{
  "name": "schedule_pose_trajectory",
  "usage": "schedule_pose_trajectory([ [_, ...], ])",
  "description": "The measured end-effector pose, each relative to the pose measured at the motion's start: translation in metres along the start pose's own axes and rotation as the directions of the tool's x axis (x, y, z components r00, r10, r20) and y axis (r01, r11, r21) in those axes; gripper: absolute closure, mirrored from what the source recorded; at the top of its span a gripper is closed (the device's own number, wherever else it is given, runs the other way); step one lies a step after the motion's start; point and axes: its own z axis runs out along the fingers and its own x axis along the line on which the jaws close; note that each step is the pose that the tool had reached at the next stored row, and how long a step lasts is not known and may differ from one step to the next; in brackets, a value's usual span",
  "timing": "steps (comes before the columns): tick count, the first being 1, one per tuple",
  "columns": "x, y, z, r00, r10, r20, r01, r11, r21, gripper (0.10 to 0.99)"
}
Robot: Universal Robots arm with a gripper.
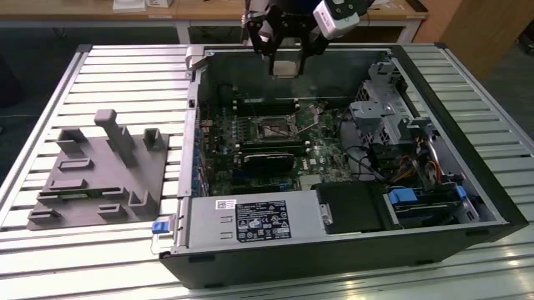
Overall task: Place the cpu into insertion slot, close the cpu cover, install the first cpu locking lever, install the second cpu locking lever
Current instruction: 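Place the cpu into insertion slot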
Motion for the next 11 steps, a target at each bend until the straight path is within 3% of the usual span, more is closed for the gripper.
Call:
schedule_pose_trajectory([
  [11, -0.0002, -0.0012, 0.0130, 1.0000, 0.000, 0.0015, 0.000, 1.0000, 0.002, 0.549],
])
